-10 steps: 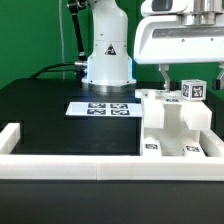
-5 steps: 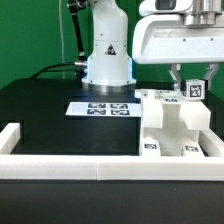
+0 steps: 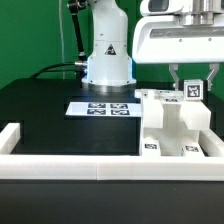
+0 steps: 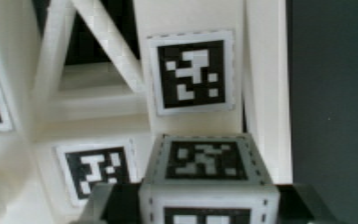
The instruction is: Assemble chair
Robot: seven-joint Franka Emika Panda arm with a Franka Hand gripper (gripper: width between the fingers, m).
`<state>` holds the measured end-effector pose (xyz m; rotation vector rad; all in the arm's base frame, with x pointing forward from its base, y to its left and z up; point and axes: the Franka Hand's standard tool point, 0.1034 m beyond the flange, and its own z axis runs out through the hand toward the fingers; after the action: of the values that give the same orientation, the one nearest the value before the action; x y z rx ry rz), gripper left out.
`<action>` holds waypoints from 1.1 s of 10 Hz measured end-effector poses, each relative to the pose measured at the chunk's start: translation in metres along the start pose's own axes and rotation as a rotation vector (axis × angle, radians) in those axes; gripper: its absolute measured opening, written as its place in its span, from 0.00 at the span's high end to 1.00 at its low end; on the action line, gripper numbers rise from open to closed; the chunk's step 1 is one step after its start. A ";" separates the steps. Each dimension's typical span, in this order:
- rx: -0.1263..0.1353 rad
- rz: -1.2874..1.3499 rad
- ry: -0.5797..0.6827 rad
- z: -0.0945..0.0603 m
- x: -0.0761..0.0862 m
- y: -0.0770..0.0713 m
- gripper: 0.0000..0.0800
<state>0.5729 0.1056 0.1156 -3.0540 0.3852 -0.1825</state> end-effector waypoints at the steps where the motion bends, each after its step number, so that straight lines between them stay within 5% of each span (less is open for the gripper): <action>1: 0.009 0.132 0.004 0.000 0.000 0.000 0.64; 11: 0.043 0.969 -0.026 0.001 -0.003 -0.008 0.64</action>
Offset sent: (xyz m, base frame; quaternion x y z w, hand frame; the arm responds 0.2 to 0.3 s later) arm -0.0087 -0.0005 -0.0024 -0.0003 -0.0266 0.3350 0.9419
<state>0.5719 0.1137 0.1152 -2.4529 1.7100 -0.0865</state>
